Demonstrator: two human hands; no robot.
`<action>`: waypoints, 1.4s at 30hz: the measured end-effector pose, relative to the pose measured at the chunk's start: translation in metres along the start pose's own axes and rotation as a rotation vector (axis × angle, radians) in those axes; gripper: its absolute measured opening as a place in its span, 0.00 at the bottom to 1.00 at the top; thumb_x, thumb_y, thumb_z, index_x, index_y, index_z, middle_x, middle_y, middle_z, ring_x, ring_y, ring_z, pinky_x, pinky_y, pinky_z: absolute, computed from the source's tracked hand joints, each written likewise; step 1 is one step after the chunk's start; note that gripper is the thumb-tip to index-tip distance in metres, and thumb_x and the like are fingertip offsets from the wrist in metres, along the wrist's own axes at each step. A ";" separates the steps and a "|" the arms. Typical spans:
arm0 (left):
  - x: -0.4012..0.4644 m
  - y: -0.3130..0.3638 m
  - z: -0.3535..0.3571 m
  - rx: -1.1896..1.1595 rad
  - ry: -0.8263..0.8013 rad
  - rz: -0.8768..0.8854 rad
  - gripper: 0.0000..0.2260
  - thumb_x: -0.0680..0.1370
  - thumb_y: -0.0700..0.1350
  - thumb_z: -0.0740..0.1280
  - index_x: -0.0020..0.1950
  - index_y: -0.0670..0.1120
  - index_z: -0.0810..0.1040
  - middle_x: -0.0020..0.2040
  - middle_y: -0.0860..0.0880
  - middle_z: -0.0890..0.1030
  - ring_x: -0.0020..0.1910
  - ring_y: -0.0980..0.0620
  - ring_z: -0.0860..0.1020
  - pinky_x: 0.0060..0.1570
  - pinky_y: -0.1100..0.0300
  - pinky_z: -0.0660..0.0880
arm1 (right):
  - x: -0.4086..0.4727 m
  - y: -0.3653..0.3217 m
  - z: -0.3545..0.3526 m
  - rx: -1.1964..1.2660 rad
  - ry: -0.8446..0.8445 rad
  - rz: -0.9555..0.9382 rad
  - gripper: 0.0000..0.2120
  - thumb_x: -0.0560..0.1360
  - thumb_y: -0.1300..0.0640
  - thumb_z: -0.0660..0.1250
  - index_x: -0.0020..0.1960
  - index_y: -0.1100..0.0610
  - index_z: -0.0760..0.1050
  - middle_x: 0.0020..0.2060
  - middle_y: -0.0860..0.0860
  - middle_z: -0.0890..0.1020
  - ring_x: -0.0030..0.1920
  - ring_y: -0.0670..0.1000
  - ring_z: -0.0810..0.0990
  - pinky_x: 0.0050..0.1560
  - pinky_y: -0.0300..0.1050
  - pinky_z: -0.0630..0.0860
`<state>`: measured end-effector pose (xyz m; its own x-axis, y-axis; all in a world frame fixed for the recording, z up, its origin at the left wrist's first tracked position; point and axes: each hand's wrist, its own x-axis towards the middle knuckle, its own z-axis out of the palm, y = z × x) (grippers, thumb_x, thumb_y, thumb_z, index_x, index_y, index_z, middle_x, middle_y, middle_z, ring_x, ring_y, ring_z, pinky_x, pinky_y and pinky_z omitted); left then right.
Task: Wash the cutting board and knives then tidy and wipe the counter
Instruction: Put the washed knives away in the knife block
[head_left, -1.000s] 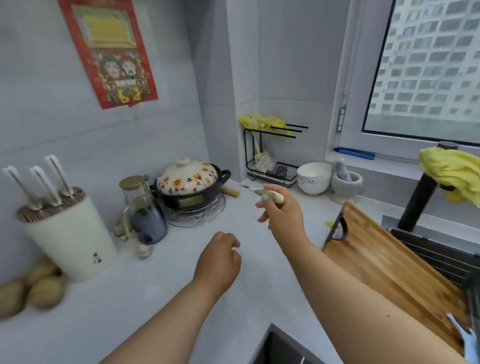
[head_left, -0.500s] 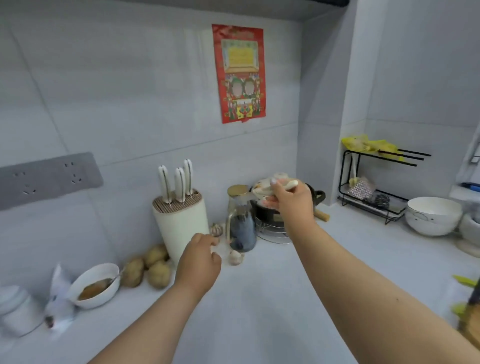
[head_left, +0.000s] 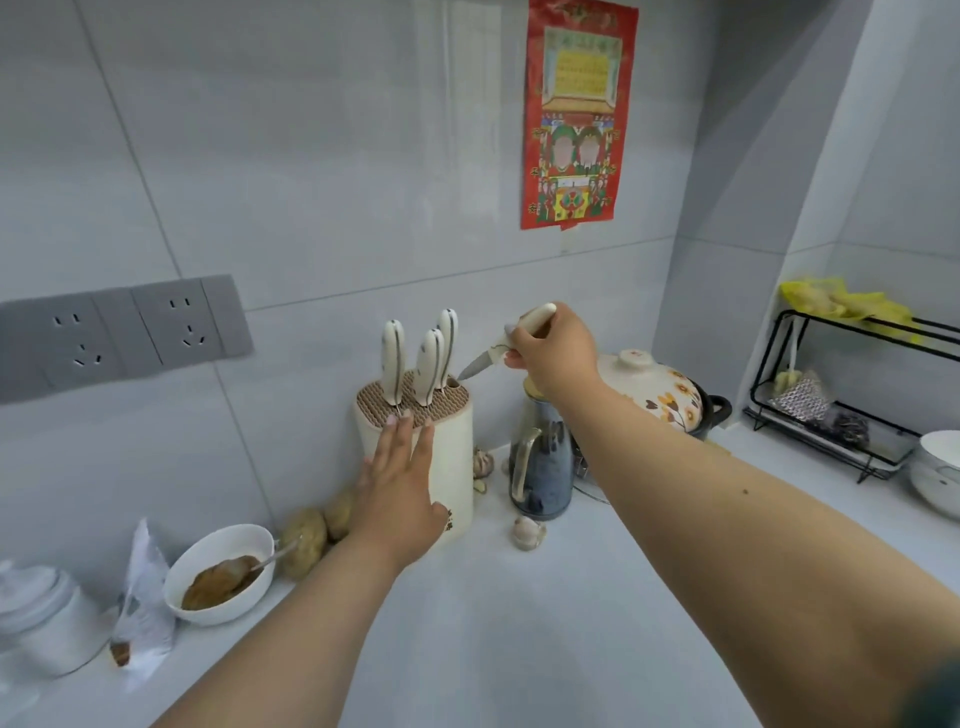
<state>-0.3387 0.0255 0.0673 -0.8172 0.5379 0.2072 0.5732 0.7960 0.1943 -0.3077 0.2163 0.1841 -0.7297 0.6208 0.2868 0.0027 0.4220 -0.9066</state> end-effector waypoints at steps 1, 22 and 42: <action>0.001 -0.005 0.002 0.026 0.005 0.021 0.42 0.74 0.51 0.63 0.78 0.51 0.38 0.78 0.50 0.35 0.76 0.49 0.33 0.75 0.47 0.48 | 0.007 0.000 0.006 -0.047 -0.013 -0.015 0.13 0.77 0.52 0.66 0.56 0.59 0.70 0.45 0.54 0.83 0.38 0.50 0.84 0.33 0.38 0.72; 0.005 -0.018 0.021 0.104 0.123 0.103 0.45 0.66 0.47 0.68 0.78 0.46 0.48 0.78 0.43 0.50 0.77 0.44 0.44 0.68 0.40 0.65 | 0.026 0.007 0.037 -0.019 -0.216 0.078 0.12 0.80 0.65 0.58 0.64 0.60 0.65 0.40 0.52 0.75 0.35 0.50 0.77 0.24 0.28 0.72; -0.023 0.205 0.010 -0.196 -0.034 0.250 0.31 0.74 0.44 0.62 0.77 0.45 0.56 0.72 0.45 0.65 0.70 0.46 0.65 0.68 0.54 0.65 | -0.076 0.104 -0.166 -0.008 0.086 0.271 0.02 0.78 0.55 0.63 0.48 0.52 0.73 0.37 0.48 0.78 0.38 0.53 0.82 0.48 0.54 0.81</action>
<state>-0.2031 0.1790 0.0925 -0.6493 0.7218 0.2398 0.7545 0.5714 0.3229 -0.1387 0.3227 0.1200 -0.6407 0.7654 0.0600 0.1955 0.2382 -0.9513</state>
